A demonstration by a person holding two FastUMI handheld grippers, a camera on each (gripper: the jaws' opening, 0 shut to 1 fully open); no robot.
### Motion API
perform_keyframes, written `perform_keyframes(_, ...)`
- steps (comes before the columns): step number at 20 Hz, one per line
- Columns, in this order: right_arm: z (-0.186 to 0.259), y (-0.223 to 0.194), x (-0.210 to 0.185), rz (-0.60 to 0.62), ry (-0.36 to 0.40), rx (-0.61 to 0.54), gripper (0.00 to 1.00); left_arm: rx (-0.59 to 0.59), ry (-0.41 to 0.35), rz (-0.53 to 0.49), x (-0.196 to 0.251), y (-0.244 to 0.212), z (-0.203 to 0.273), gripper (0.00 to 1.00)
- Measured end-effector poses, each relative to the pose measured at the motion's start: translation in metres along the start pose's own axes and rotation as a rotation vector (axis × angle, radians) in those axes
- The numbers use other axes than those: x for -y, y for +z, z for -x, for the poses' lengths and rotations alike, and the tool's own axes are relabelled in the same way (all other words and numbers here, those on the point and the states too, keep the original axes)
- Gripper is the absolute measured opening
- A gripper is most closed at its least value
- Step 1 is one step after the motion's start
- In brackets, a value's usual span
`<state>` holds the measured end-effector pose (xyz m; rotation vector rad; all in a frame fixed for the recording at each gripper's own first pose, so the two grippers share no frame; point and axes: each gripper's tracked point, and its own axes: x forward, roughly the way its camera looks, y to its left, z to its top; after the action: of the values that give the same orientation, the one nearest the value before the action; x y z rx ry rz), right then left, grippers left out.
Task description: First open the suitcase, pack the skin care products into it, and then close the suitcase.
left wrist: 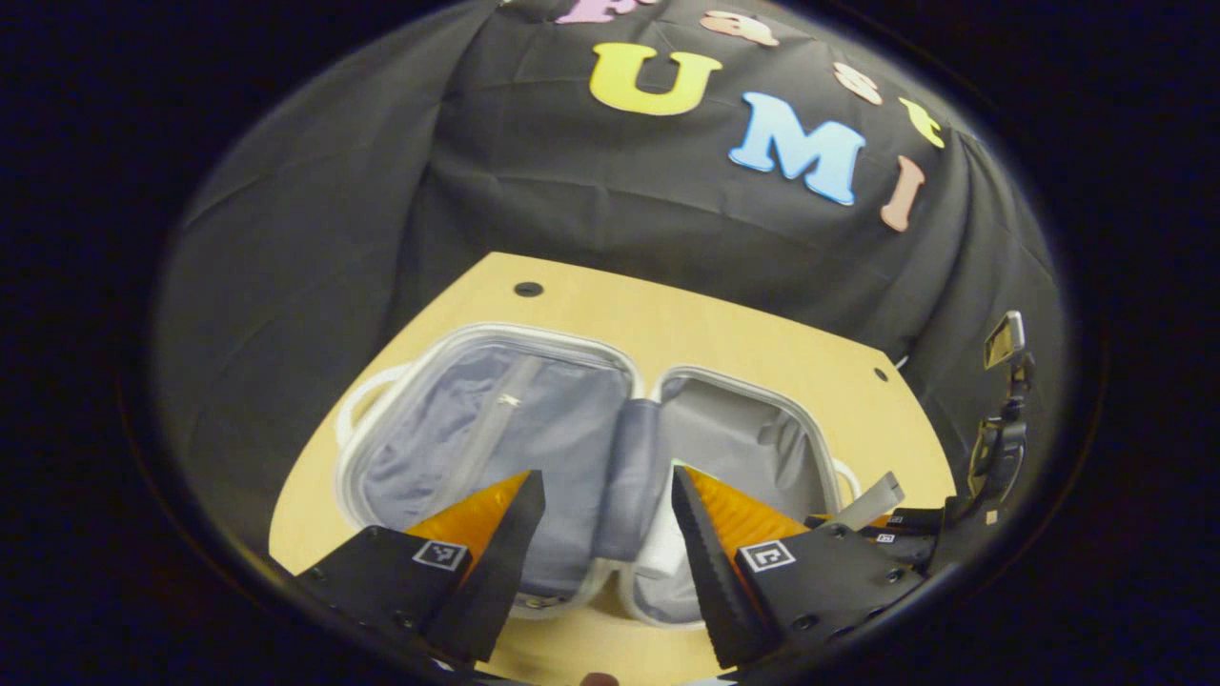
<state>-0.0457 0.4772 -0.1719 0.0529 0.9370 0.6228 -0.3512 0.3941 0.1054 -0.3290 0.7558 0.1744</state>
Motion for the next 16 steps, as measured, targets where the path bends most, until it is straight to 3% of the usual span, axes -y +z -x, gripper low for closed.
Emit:
perform_keyframes(1,0.002,0.005,0.002,-0.006,-0.007,0.016,0.25,0.016,0.027,0.024,-0.017,0.006,0.005,0.88)
perform_keyframes(2,0.002,0.013,0.003,-0.016,-0.007,0.044,0.32,0.026,0.049,0.049,-0.033,0.013,0.009,0.88)
perform_keyframes(3,0.006,0.019,0.002,-0.024,-0.006,0.066,0.55,0.035,0.076,0.073,-0.051,0.016,0.012,0.89)
perform_keyframes(4,0.008,0.026,0.003,-0.028,-0.008,0.093,0.58,0.041,0.101,0.094,-0.069,0.019,0.014,0.89)
perform_keyframes(5,0.016,0.033,0.004,-0.028,-0.011,0.124,0.75,0.051,0.127,0.113,-0.088,0.023,0.014,0.89)
perform_keyframes(7,0.027,0.045,0.007,-0.021,-0.029,0.174,0.89,0.061,0.165,0.136,-0.121,0.033,0.013,1.00)
perform_keyframes(8,0.035,0.051,0.010,-0.014,-0.045,0.196,0.97,0.063,0.184,0.141,-0.135,0.036,0.010,1.00)
perform_keyframes(16,0.082,0.086,0.033,0.046,-0.167,0.324,0.96,0.081,0.232,0.252,-0.239,0.073,-0.022,0.99)
